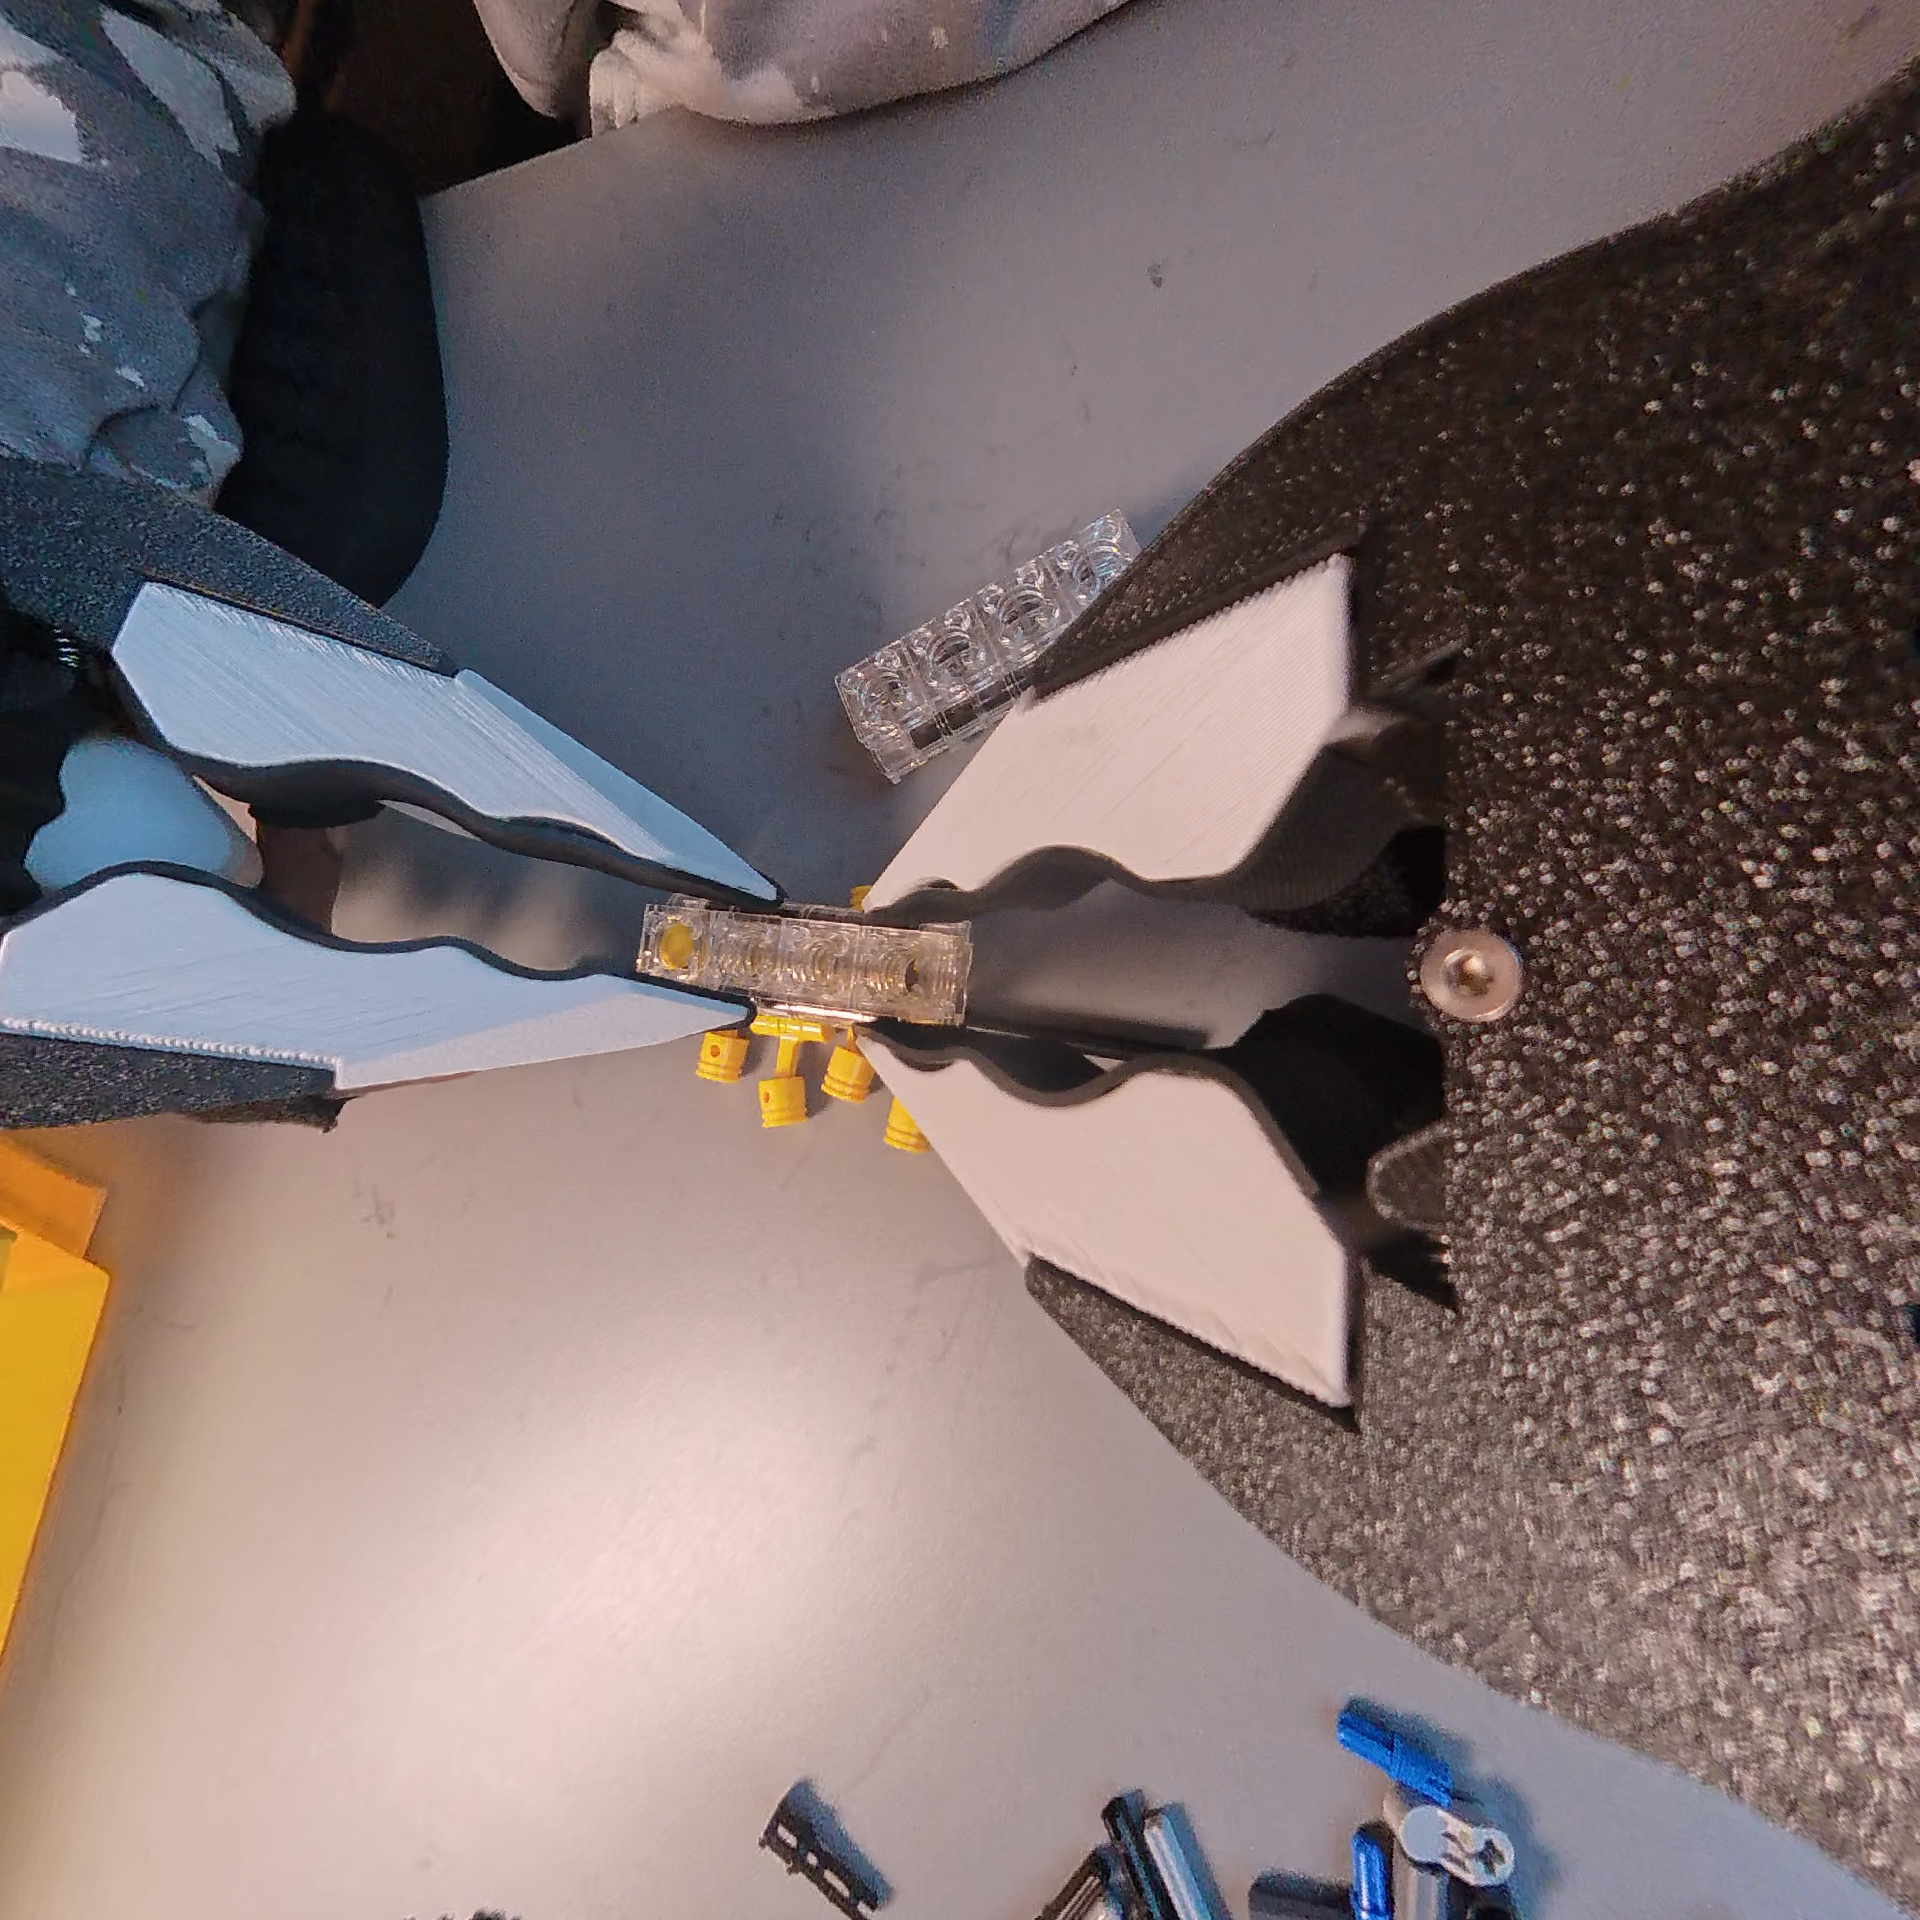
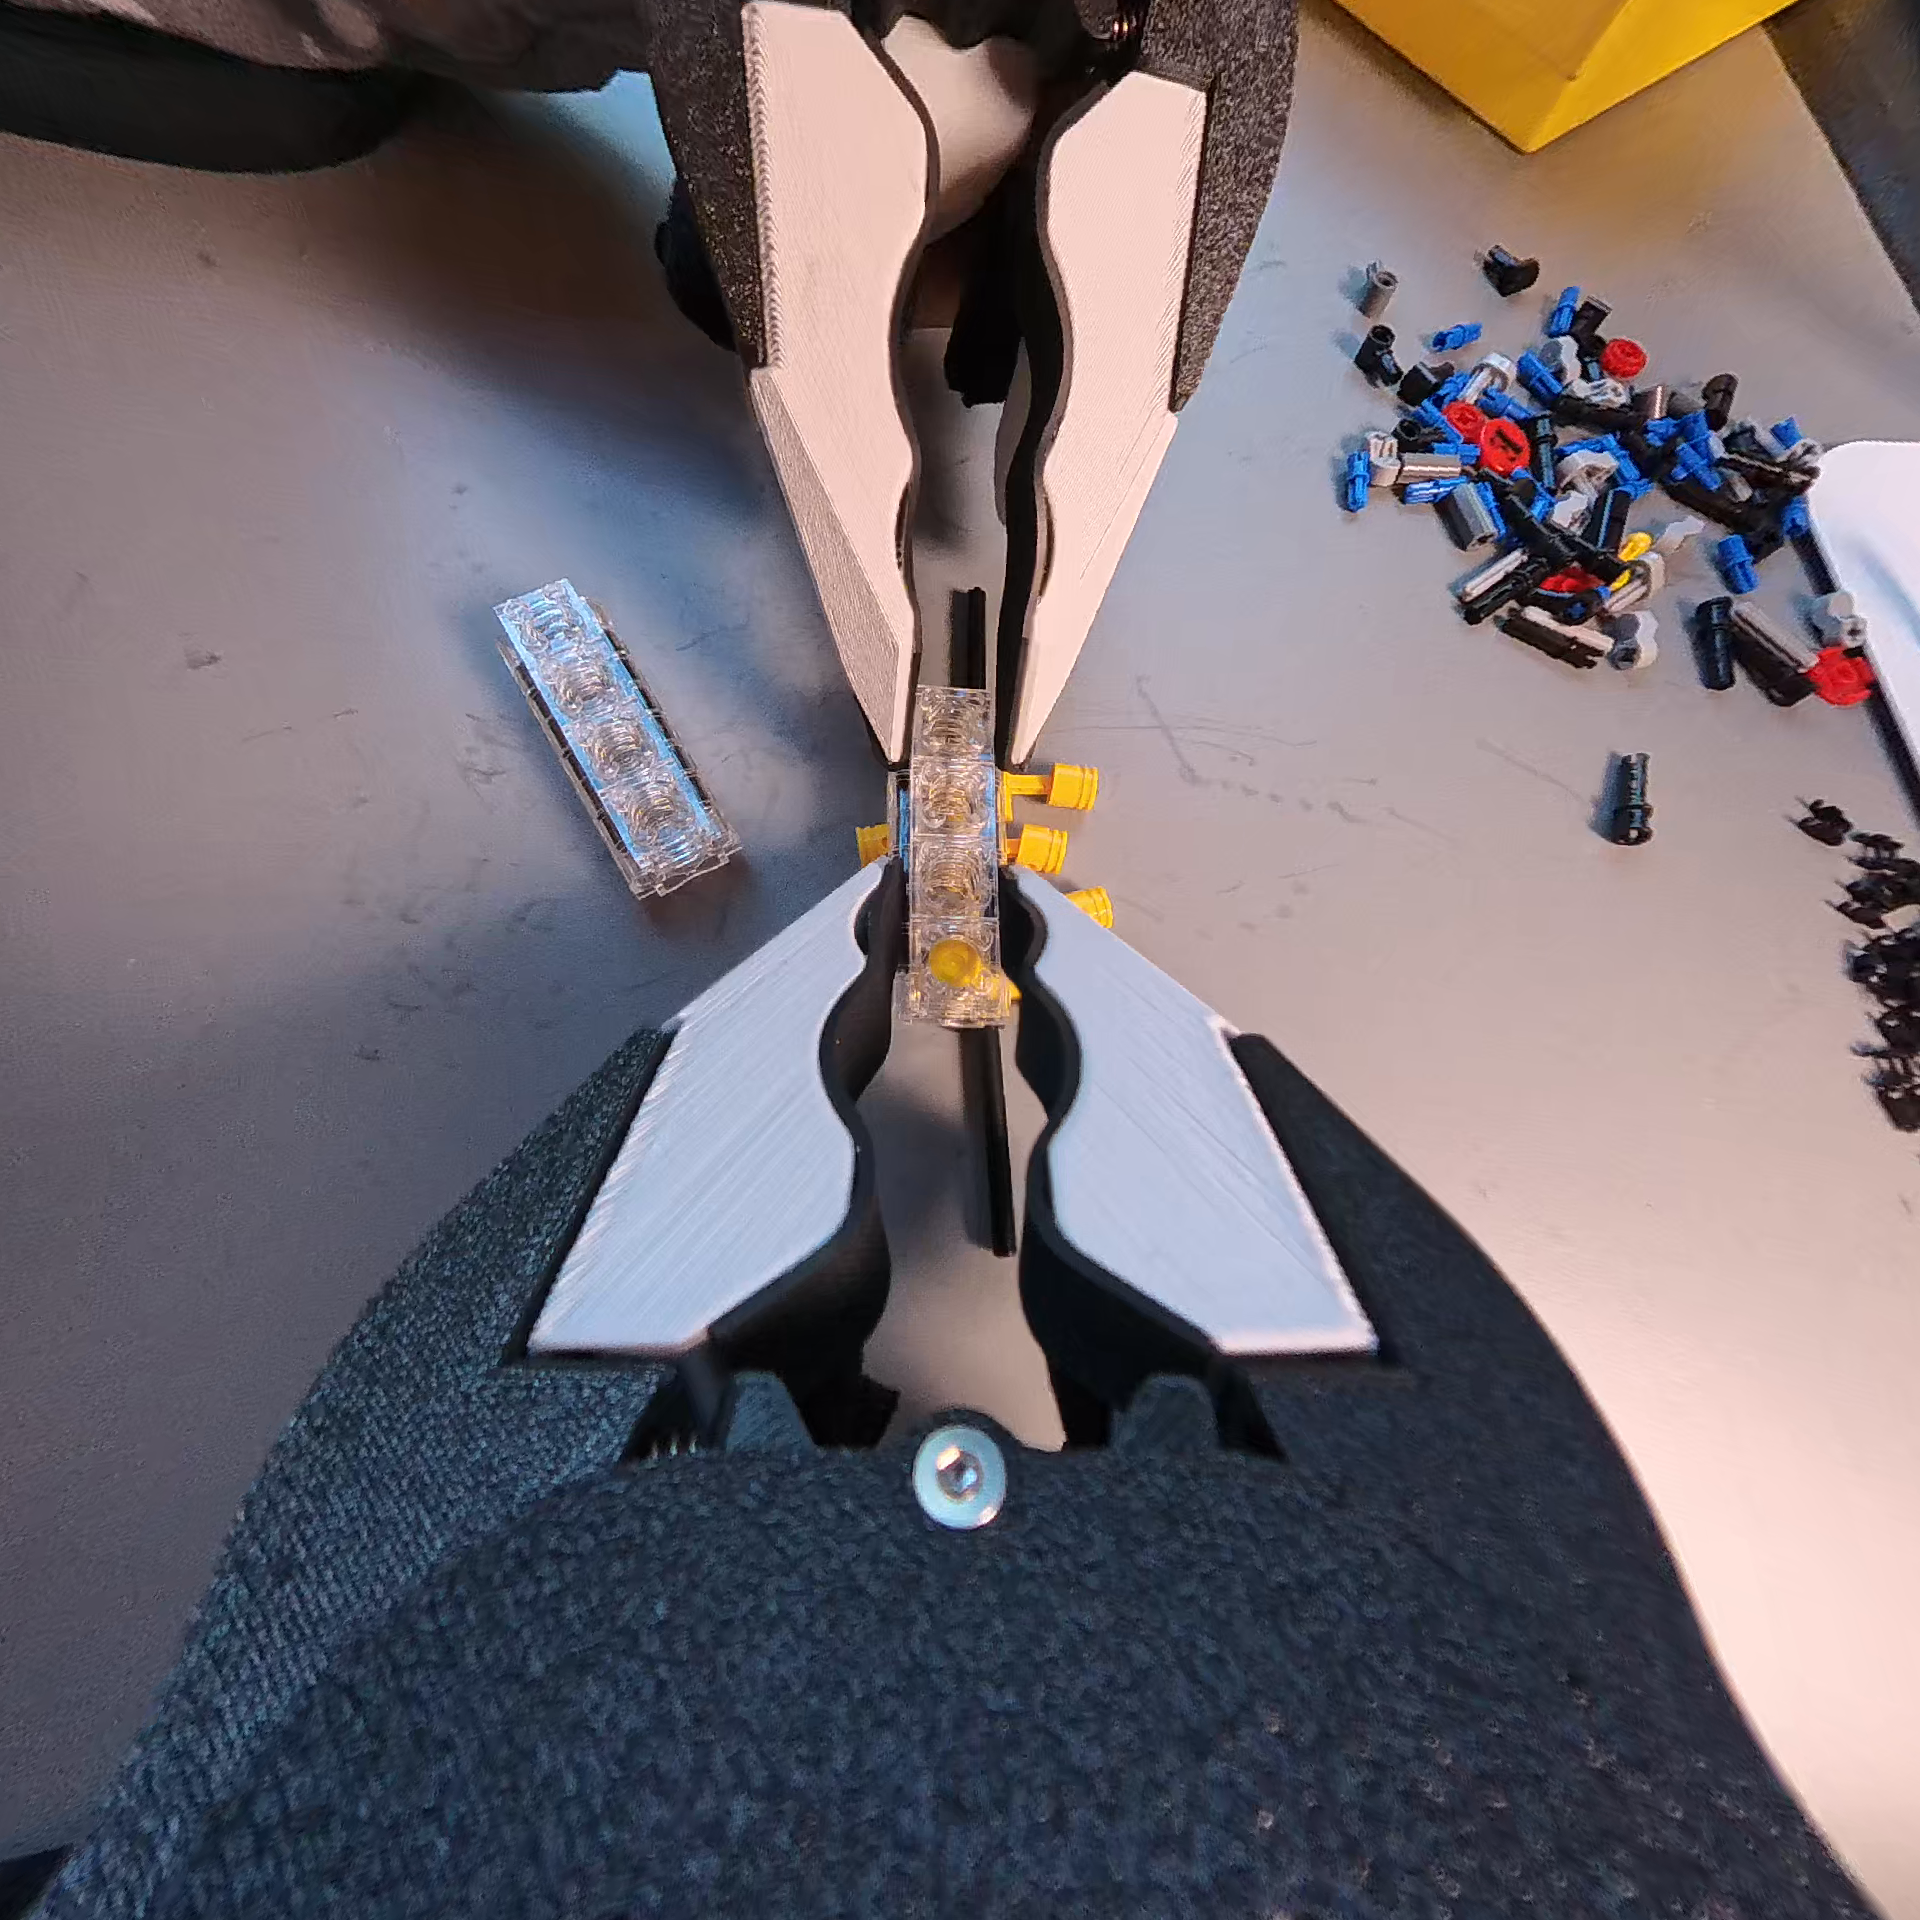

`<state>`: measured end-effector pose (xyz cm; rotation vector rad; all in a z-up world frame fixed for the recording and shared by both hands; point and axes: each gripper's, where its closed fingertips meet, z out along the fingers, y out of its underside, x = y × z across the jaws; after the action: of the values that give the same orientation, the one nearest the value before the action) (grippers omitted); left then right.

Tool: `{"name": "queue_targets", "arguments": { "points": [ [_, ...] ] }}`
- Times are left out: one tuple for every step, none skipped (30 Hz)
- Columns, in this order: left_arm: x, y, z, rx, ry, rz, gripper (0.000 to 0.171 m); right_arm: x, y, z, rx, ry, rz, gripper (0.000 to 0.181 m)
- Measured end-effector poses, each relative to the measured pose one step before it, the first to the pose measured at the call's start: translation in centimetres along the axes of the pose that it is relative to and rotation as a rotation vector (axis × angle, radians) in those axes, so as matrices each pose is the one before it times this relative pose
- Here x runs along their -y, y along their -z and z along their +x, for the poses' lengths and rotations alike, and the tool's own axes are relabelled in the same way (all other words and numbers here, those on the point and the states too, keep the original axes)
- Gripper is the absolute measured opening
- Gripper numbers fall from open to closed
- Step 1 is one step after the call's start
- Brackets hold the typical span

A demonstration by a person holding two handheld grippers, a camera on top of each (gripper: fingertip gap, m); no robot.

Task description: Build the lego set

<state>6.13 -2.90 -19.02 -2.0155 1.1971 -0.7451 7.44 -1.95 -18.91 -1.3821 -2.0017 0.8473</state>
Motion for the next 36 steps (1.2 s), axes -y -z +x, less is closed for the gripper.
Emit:
{"name": "queue_targets", "arguments": {
  "points": [
    [0.024,-0.022,0.012,-0.0012,0.0024,0.00483,0.018,0.015,0.024,0.002,-0.0087,0.0209,-0.0017,0.019],
    [0.012,-0.004,-0.004,-0.0031,0.0032,0.00565,0.018,-0.023,-0.045,-0.063,-0.0049,0.0145,-0.0056,0.025],
    [-0.001,0.026,0.007,-0.0040,0.0000,0.00558,0.018,-0.001,-0.108,-0.122,0.0015,0.0047,-0.0048,0.029],
    [-0.018,0.022,0.011,-0.0043,-0.0041,0.00534,0.018,-0.052,-0.174,-0.143,0.0044,0.0014,-0.0076,0.033],
    [-0.010,0.029,0.016,-0.0040,-0.0047,0.00403,0.018,-0.213,-0.240,0.021,-0.0065,0.0062,-0.0162,0.034],
    [-0.013,0.038,0.002,-0.0028,-0.0031,0.00144,0.018,-0.357,-0.252,0.081,-0.0112,0.0126,-0.0233,0.031],
    [-0.062,0.079,0.000,-0.0010,-0.0034,-0.00304,0.019,-0.273,-0.206,-0.006,-0.0035,0.0099,-0.0170,0.025],
    [-0.104,0.148,-0.058,0.0047,-0.0045,-0.00725,0.025,0.085,-0.048,-0.112,0.0091,-0.0061,0.0071,0.025],
    [-0.039,0.258,-0.100,0.0072,-0.0040,-0.00198,0.028,0.040,0.001,-0.135,0.0190,-0.0232,0.0053,0.025],
    [0.109,0.355,-0.031,0.0017,-0.0013,0.00863,0.028,-0.018,0.046,0.030,0.0135,-0.0283,0.0047,0.025],
    [0.154,0.397,0.030,-0.0022,0.0001,0.01250,0.028,-0.052,0.066,0.074,0.0112,-0.0263,0.0062,0.025],
    [0.056,0.344,-0.030,0.0020,-0.0018,0.00789,0.028,-0.052,0.090,0.020,0.0140,-0.0233,0.0082,0.025],
    [-0.097,0.232,-0.113,0.0087,-0.0046,-0.00001,0.028,-0.054,0.088,0.016,0.0162,-0.0278,0.0093,0.025],
    [-0.246,0.060,-0.112,0.0097,-0.0056,-0.00667,0.028,-0.087,0.122,0.026,0.0165,-0.0282,0.0026,0.025],
    [-0.325,-0.134,-0.014,0.0050,-0.0044,-0.01008,0.030,-0.071,0.109,0.038,0.0130,-0.0219,0.0014,0.025],
    [-0.317,-0.286,0.070,0.0013,-0.0040,-0.01190,0.032,-0.059,0.084,0.030,0.0099,-0.0176,0.0027,0.025],
    [-0.283,-0.373,0.157,-0.0015,-0.0072,-0.01362,0.035,-0.029,0.052,0.031,0.0079,-0.0145,0.0025,0.025],
    [-0.216,-0.418,0.186,-0.0012,-0.0124,-0.01424,0.037,-0.038,0.050,0.009,0.0073,-0.0121,0.0012,0.025],
    [-0.108,-0.394,0.116,0.0056,-0.0167,-0.01215,0.039,-0.031,0.044,-0.058,0.0092,-0.0082,0.0004,0.025],
    [-0.004,-0.383,0.063,0.0103,-0.0195,-0.00767,0.041,-0.045,0.058,-0.122,0.0117,-0.0053,0.0009,0.025],
    [0.043,-0.349,-0.017,0.0158,-0.0214,-0.00668,0.042,0.006,0.075,-0.092,0.0108,-0.0061,0.0037,0.025],
    [0.007,-0.303,-0.142,0.0242,-0.0244,-0.00891,0.042,-0.003,0.089,-0.111,0.0136,-0.0095,0.0042,0.025],
    [0.037,-0.234,-0.047,0.0170,-0.0247,-0.00481,0.040,0.018,0.101,-0.052,0.0126,-0.0124,0.0060,0.025],
    [0.178,-0.161,0.103,0.0049,-0.0177,0.00543,0.040,0.008,0.111,-0.076,0.0154,-0.0143,0.0057,0.025],
    [0.106,-0.143,0.086,0.0040,-0.0138,0.00171,0.039,0.001,0.114,-0.112,0.0185,-0.0147,0.0054,0.025],
    [0.065,-0.107,0.069,0.0035,-0.0120,0.00213,0.035,0.011,0.095,-0.071,0.0150,-0.0137,0.0059,0.025],
    [0.075,-0.046,0.035,0.0024,-0.0085,0.00406,0.032,0.004,0.081,-0.027,0.0115,-0.0115,0.0037,0.025],
    [0.003,-0.011,0.029,-0.0013,-0.0036,0.00018,0.029,0.013,0.066,-0.086,0.0112,-0.0061,0.0034,0.025],
    [-0.039,0.000,0.015,-0.0018,0.0002,-0.00139,0.026,-0.040,0.027,-0.073,0.0067,-0.0016,-0.0004,0.025],
    [-0.025,0.008,-0.012,-0.0006,0.0011,-0.00010,0.025,-0.055,-0.003,-0.013,-0.0023,0.0031,-0.0025,0.025],
    [-0.011,0.010,-0.008,-0.0019,0.0025,0.00056,0.025,-0.085,-0.014,0.054,-0.0090,0.0067,-0.0053,0.025],
    [0.016,0.024,0.008,-0.0036,0.0062,0.00090,0.024,-0.067,-0.015,0.022,-0.0107,0.0113,-0.0048,0.025],
    [0.045,0.032,0.035,-0.0064,0.0098,0.00233,0.024,-0.110,-0.035,0.002,-0.0121,0.0201,-0.0075,0.025],
    [0.045,0.027,0.078,-0.0104,0.0113,0.00338,0.023,-0.161,-0.051,-0.020,-0.0142,0.0267,-0.0122,0.025],
    [0.027,0.019,0.072,-0.0104,0.0122,0.00339,0.023,-0.106,-0.063,-0.012,-0.0174,0.0319,-0.0103,0.025],
    [-0.003,0.020,0.018,-0.0072,0.0112,0.00265,0.023,-0.087,-0.042,0.009,-0.0187,0.0295,-0.0109,0.025]
  ]
}}
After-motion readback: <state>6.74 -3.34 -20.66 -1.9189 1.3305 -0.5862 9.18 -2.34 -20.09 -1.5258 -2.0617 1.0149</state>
